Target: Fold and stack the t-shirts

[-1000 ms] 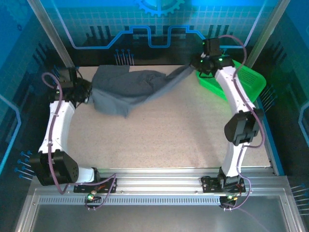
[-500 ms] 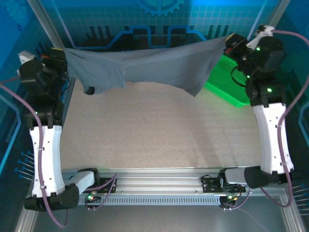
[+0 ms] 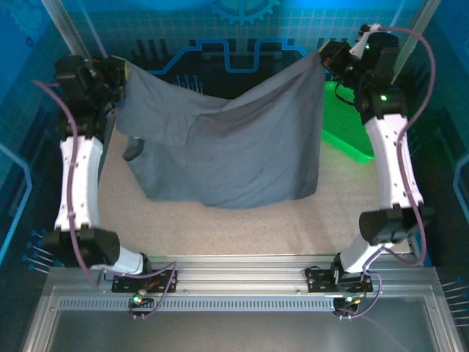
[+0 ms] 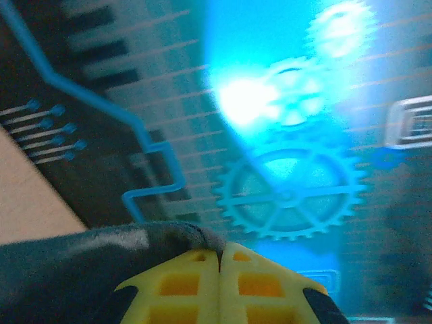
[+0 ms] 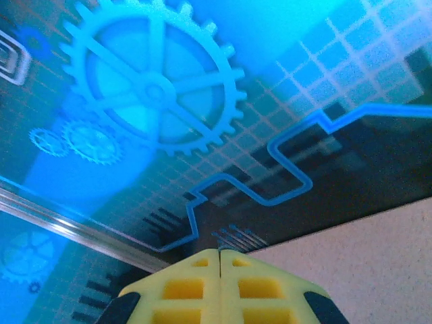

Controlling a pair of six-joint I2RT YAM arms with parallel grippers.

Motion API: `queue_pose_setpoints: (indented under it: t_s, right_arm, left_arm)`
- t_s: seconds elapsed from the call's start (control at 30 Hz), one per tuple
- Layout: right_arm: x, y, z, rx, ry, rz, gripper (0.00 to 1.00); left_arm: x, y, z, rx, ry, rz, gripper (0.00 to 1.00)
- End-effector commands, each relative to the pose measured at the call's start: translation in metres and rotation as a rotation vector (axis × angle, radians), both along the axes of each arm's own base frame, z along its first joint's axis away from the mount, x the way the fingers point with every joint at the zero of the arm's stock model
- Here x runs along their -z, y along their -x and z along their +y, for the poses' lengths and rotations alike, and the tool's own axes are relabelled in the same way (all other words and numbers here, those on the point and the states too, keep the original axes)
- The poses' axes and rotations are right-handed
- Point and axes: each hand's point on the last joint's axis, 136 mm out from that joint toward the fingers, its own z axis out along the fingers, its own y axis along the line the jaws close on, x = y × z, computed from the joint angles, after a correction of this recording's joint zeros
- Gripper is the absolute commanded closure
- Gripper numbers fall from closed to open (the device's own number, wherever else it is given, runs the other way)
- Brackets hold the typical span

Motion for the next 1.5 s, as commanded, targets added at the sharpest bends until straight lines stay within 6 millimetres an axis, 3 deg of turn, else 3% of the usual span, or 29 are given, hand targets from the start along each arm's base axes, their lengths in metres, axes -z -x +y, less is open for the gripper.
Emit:
queue_pose_setpoints:
  t_s: [0.0, 0.1, 0.27, 0.37, 0.47, 0.53, 0.57, 0.6, 0.67, 0.77, 0.83, 0.93, 1.03, 1.1, 1.17, 1.33, 1.47]
  right_arm:
    - [-0.031, -0.003, 0.019, -0.104, -0.015, -0.088, 1.0]
    - [-0.035, -0.016, 0.025, -0.135, -0.026, -0.088, 1.0]
    - [-0.059, -0.018, 0.023, -0.117, -0.025, -0.117, 1.0]
    - [-0.083, -0.009, 0.007, -0.062, -0.045, -0.162, 1.0]
    - [-0.097, 0.009, -0.014, 0.009, -0.05, -0.174, 1.0]
    - [-0.096, 0.022, -0.025, 0.055, -0.031, -0.156, 1.0]
    - [-0.091, 0.029, -0.029, 0.075, -0.019, -0.14, 1.0]
    - [-0.08, 0.036, -0.033, 0.1, -0.007, -0.107, 1.0]
    - [-0.047, 0.049, -0.042, 0.158, 0.012, -0.029, 1.0]
    - [0.038, 0.071, -0.053, 0.243, 0.011, 0.141, 1.0]
    - [0.114, 0.085, -0.05, 0.254, 0.036, 0.306, 0.98]
    - [0.225, 0.105, -0.042, 0.214, 0.072, 0.55, 0.61]
    - [0.31, 0.13, -0.042, 0.192, 0.126, 0.789, 0.42]
    - [0.34, 0.144, -0.042, 0.168, 0.163, 0.89, 0.41]
    - [0.355, 0.154, -0.04, 0.143, 0.196, 0.953, 0.41]
    - [0.364, 0.17, -0.025, 0.072, 0.288, 0.961, 0.41]
    - [0.37, 0.175, -0.012, 0.011, 0.317, 0.964, 0.44]
  left_arm:
    - [-0.016, -0.011, -0.006, 0.101, 0.021, -0.038, 1.0]
    - [-0.031, -0.027, 0.002, 0.106, 0.036, -0.072, 1.0]
    - [-0.093, -0.025, 0.01, 0.108, 0.031, -0.201, 1.0]
    - [-0.136, -0.007, 0.013, 0.092, 0.023, -0.295, 1.0]
    - [-0.174, 0.024, 0.012, 0.059, -0.013, -0.386, 1.0]
    - [-0.18, 0.047, 0.009, 0.027, -0.046, -0.388, 1.0]
    - [-0.174, 0.057, 0.01, 0.003, -0.057, -0.358, 1.0]
    - [-0.163, 0.073, 0.012, -0.039, -0.06, -0.309, 1.0]
    - [-0.11, 0.093, 0.027, -0.164, -0.045, -0.146, 1.0]
    - [0.003, 0.115, 0.041, -0.289, 0.024, 0.094, 0.99]
    - [0.085, 0.117, 0.035, -0.263, 0.037, 0.26, 0.76]
    - [0.201, 0.117, 0.006, -0.103, 0.092, 0.505, 0.56]
    - [0.287, 0.15, -0.016, -0.017, 0.05, 0.76, 0.46]
    - [0.316, 0.172, -0.026, 0.011, -0.023, 0.851, 0.44]
    - [0.334, 0.192, -0.036, 0.045, -0.053, 0.91, 0.44]
    - [0.367, 0.249, -0.055, 0.108, -0.073, 1.05, 0.48]
    - [0.383, 0.276, -0.068, 0.137, -0.006, 1.097, 0.5]
